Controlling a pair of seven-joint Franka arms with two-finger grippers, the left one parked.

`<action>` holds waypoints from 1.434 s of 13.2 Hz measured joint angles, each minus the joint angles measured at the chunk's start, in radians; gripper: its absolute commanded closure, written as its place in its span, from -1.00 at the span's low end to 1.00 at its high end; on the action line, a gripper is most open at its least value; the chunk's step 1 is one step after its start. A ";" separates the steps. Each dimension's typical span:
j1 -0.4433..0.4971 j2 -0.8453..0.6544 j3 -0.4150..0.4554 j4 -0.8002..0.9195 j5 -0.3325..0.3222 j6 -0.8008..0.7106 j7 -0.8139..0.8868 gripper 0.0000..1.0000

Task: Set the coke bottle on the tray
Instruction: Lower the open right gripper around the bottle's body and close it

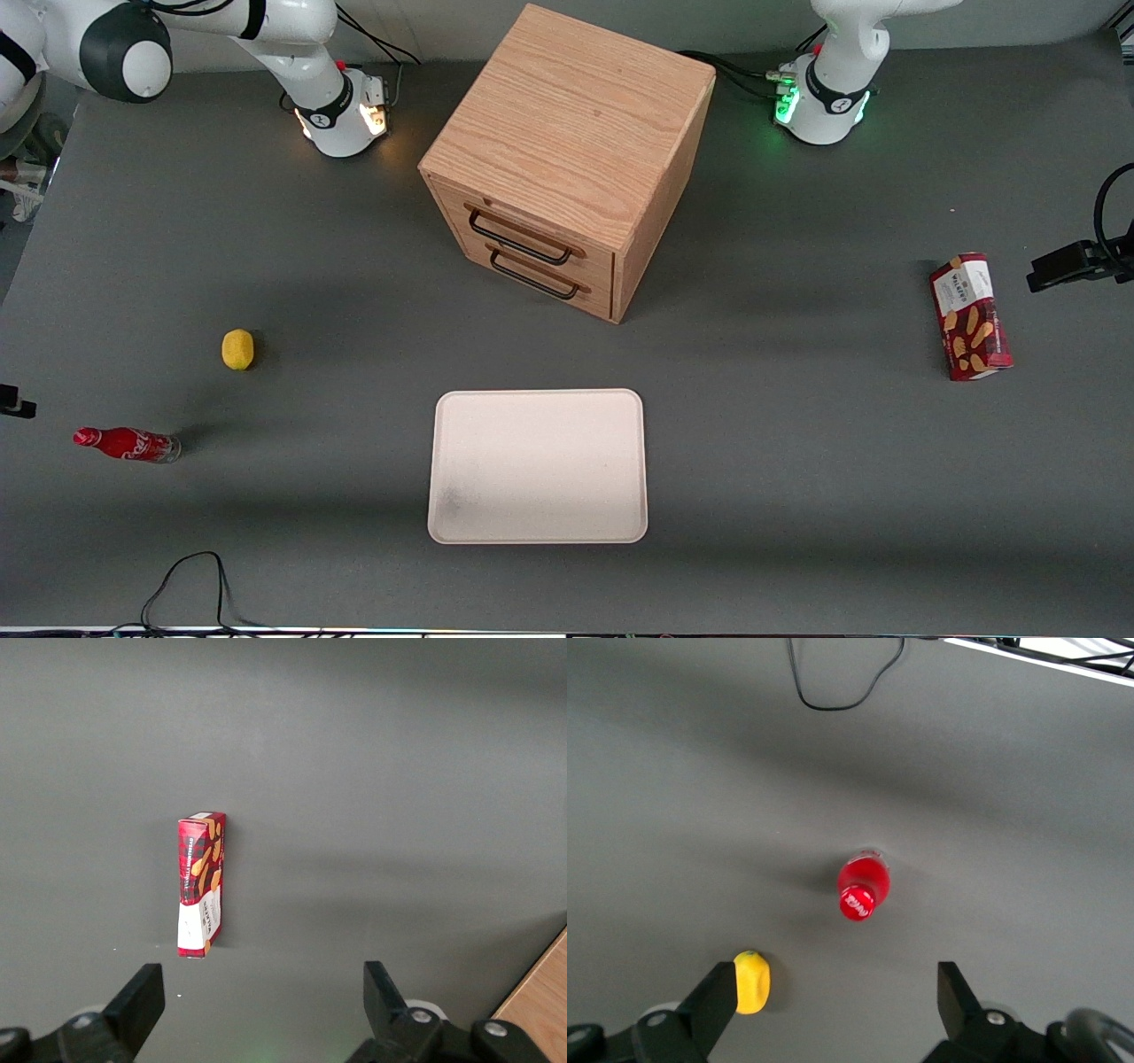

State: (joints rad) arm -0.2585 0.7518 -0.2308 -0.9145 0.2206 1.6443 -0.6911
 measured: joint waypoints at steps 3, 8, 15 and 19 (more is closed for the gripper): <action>0.009 0.011 0.001 -0.069 -0.016 0.115 0.000 -1.00; 0.012 0.014 0.003 -0.193 -0.022 0.232 -0.001 -1.00; 0.032 0.014 0.011 -0.310 -0.022 0.364 -0.002 -1.00; 0.037 0.014 0.013 -0.329 -0.022 0.386 -0.002 -0.37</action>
State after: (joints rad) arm -0.2214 0.7660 -0.2176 -1.2430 0.1985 2.0298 -0.6933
